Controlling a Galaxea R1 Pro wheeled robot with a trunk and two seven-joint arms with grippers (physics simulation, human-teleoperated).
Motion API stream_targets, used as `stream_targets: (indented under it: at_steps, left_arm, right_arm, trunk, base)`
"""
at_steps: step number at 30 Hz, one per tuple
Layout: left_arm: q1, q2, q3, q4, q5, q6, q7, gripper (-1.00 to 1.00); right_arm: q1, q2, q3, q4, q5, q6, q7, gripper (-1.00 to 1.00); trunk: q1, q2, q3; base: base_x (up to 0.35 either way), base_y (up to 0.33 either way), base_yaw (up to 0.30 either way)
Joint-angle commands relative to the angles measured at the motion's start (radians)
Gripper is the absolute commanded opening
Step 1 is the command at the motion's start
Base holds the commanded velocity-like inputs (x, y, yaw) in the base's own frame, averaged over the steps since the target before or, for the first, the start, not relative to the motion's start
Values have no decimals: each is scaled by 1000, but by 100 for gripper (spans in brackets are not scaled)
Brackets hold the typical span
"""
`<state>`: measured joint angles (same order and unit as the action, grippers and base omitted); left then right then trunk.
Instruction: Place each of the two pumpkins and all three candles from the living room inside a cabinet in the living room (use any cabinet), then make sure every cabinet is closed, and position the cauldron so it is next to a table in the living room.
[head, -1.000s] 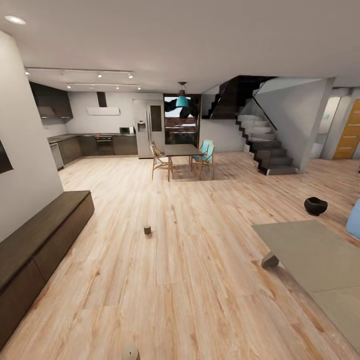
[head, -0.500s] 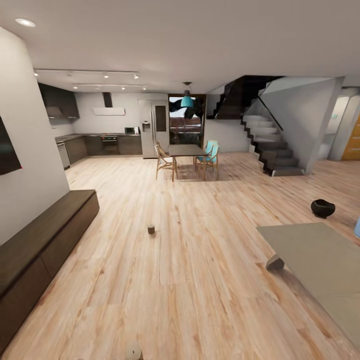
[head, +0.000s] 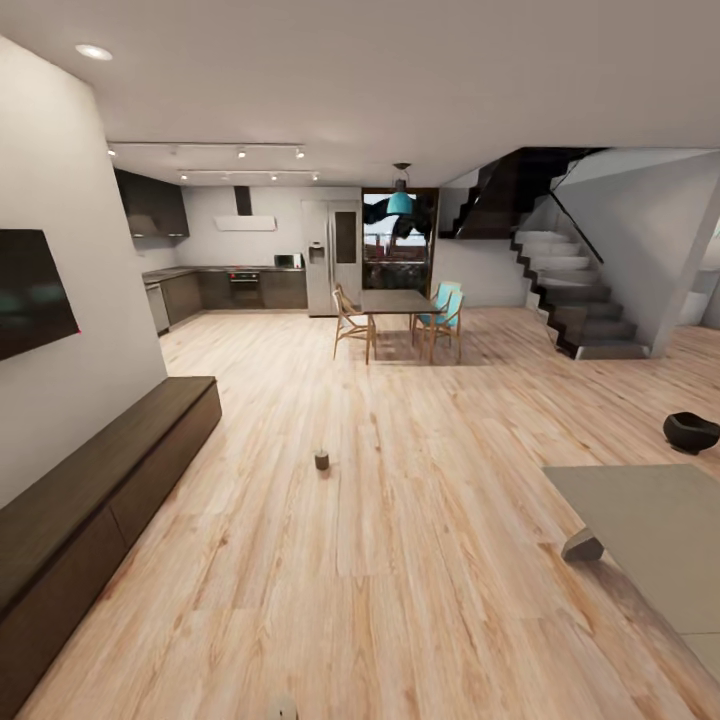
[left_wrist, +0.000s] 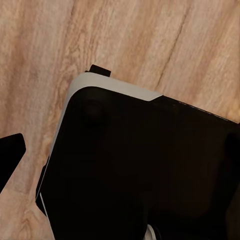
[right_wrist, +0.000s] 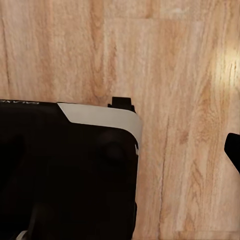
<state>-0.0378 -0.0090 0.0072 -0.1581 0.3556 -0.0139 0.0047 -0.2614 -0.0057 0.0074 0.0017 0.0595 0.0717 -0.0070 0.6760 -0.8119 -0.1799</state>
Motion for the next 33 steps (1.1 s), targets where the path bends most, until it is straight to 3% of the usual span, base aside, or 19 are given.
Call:
stream_targets:
  at_steps: [1,17,26,33]
  left_arm:
    - [-1,0,0,0,4,-1,1,100]
    - [-1,-2,0,-6,9,10,-3,100]
    - [-1,-3,0,-24,9,85,-10,100]
    - [-1,-15,-1,-68,8,96,-13,100]
  right_arm:
    - [-1,0,0,0,6,4,-1,100]
    - [-1,1,0,-2,3,2,3,100]
    - [-1,2,0,-3,1,2,3,100]
    - [-1,3,0,-5,0,4,8,100]
  trunk:
    - [0,-1,-1]
    - [0,-1,-1]
    - [0,-1,-1]
    - [0,-1,-1]
  base:
    - [8,0,4]
    - [1,0,1]
    - [0,0,0]
    - [0,0,0]
